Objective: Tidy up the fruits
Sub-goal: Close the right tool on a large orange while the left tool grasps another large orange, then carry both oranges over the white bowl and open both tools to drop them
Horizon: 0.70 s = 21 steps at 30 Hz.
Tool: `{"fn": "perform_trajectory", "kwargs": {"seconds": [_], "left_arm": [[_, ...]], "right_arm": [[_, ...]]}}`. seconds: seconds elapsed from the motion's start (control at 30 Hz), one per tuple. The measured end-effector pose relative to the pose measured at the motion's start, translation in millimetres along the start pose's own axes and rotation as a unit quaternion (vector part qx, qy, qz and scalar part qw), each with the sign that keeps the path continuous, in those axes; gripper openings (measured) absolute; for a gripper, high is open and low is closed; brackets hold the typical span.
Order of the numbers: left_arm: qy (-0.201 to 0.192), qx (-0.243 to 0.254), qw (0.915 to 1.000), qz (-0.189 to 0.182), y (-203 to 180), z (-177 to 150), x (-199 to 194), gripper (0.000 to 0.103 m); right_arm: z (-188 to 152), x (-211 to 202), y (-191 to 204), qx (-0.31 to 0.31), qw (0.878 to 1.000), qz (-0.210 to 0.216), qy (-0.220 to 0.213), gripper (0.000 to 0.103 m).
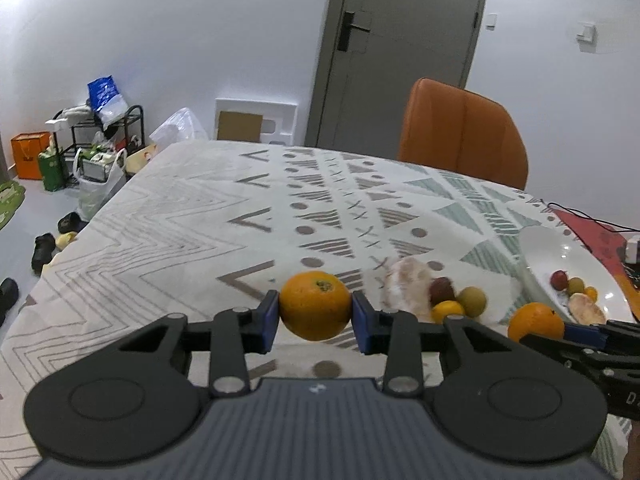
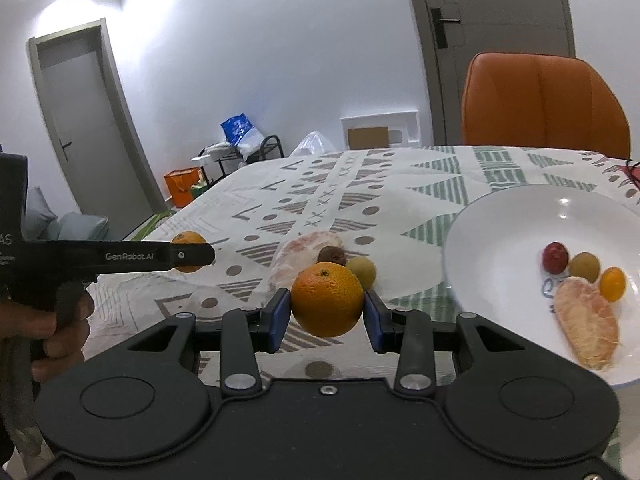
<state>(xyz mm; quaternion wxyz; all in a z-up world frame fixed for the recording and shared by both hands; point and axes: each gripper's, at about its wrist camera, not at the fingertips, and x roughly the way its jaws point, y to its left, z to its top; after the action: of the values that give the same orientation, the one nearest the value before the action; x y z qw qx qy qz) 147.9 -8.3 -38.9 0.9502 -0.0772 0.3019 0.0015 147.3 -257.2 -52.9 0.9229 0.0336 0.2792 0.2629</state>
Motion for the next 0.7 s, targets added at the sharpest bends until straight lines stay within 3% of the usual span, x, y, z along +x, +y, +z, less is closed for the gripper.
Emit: {"fn": "perform_trajectory", "kwargs": {"seconds": [0.7], "left_arm": [[-0.007,0.05,0.9981,-0.037,-67.7,2.1,-1.6,0.036]], "right_arm": [[-5.5,-33.4,-50.9,0.036,0.998,-0.033,-0.03,0.037]]}}
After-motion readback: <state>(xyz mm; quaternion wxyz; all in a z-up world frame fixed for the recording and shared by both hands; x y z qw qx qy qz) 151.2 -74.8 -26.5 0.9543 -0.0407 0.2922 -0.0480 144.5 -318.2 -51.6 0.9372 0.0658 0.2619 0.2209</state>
